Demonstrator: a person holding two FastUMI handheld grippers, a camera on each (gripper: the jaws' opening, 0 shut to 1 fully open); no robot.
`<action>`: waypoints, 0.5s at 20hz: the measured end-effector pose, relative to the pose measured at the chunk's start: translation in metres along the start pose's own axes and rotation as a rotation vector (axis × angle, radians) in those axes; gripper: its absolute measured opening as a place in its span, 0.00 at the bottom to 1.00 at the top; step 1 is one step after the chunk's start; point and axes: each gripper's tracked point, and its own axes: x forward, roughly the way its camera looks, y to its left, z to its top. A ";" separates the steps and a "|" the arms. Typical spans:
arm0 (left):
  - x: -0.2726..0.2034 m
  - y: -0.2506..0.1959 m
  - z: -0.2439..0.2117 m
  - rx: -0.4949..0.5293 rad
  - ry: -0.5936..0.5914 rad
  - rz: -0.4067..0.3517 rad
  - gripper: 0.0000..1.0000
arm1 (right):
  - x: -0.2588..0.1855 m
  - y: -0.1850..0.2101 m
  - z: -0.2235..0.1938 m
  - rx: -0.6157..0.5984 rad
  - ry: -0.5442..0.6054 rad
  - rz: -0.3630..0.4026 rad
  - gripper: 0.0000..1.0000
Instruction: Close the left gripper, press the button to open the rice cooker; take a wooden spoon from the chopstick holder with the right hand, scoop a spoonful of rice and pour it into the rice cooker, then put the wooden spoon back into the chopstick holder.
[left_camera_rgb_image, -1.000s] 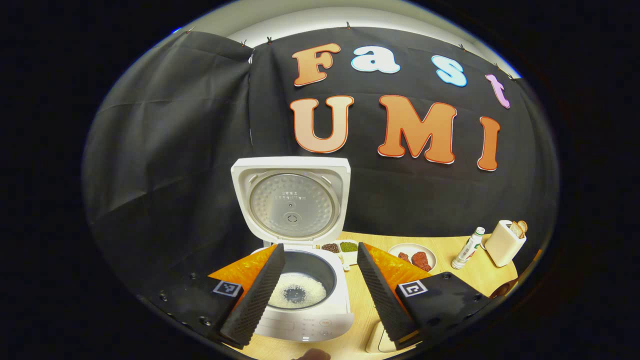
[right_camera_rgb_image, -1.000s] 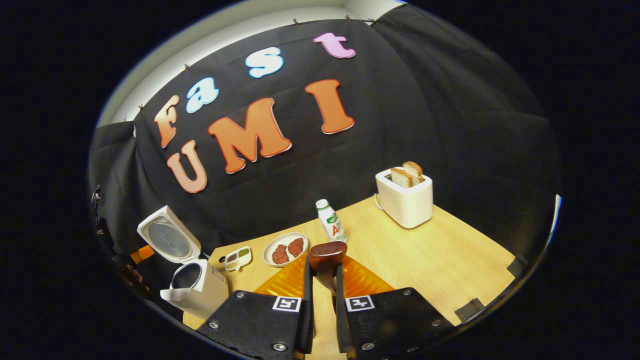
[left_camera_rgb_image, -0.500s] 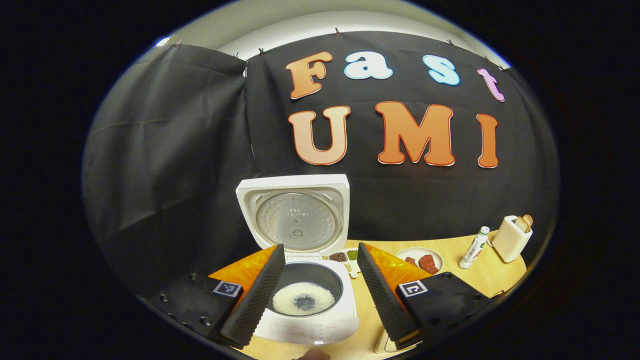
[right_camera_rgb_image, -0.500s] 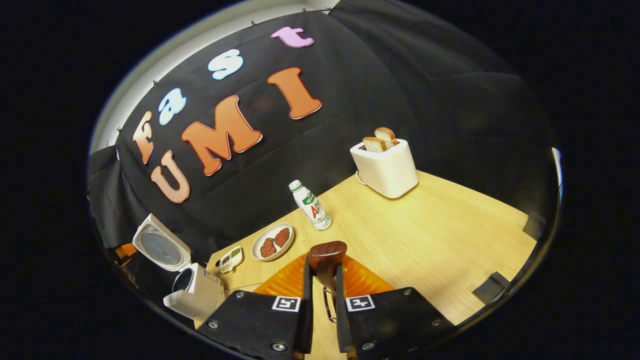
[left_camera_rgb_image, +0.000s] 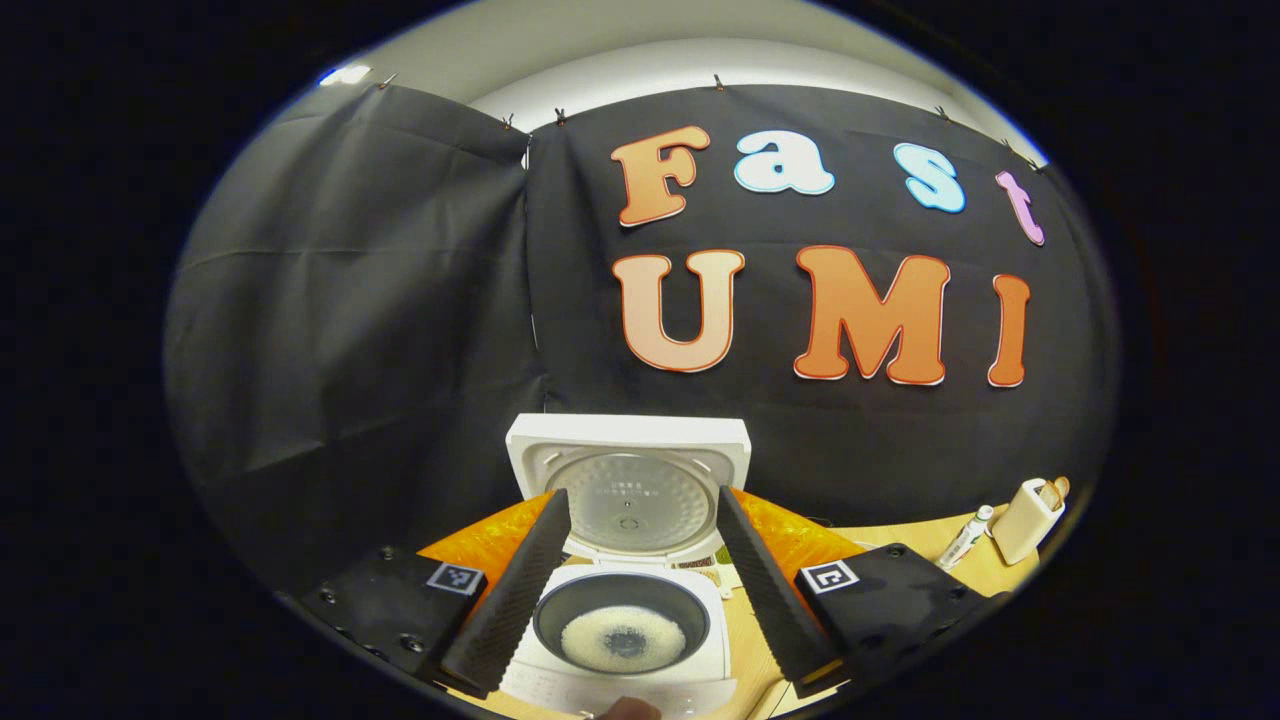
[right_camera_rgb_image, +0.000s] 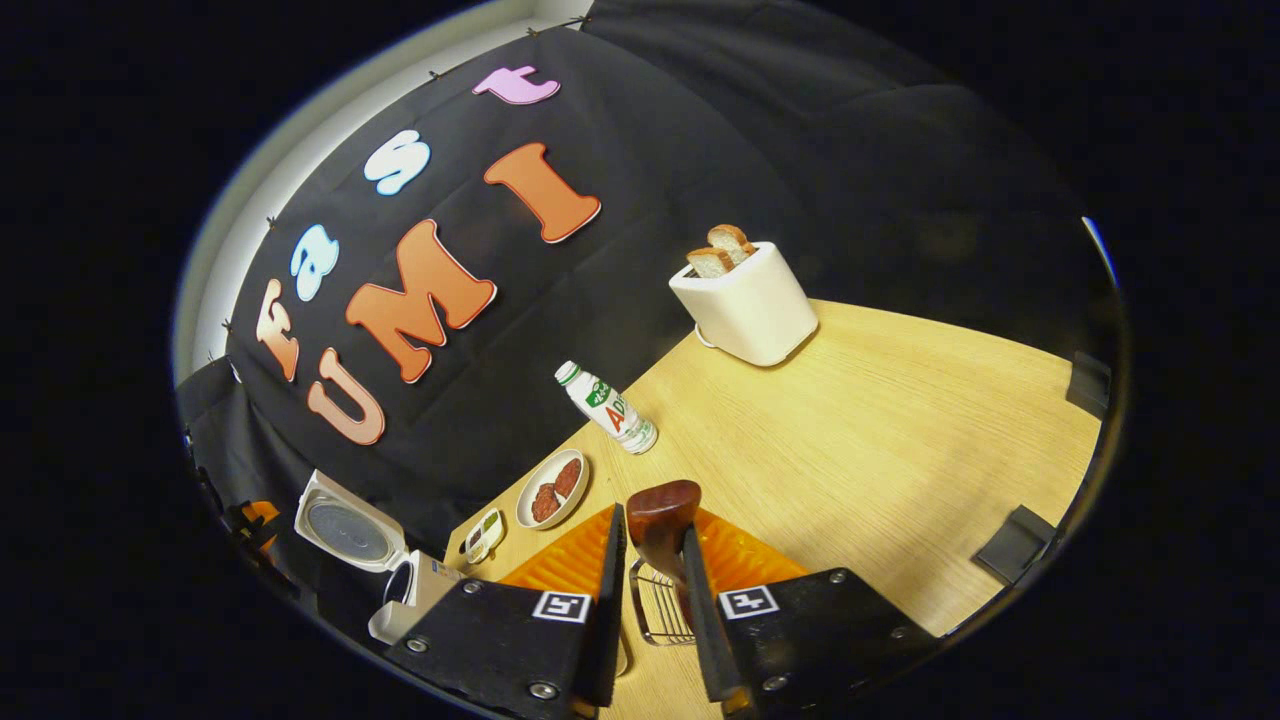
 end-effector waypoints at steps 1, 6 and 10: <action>0.004 0.003 0.009 -0.009 -0.009 0.002 0.99 | 0.001 -0.006 -0.002 -0.022 0.013 -0.025 0.36; 0.026 0.021 0.053 -0.035 -0.048 0.010 0.97 | -0.011 -0.011 0.032 -0.113 -0.039 -0.084 0.83; 0.052 0.033 0.078 -0.040 -0.036 0.012 0.98 | -0.029 -0.012 0.071 -0.226 -0.099 -0.156 0.94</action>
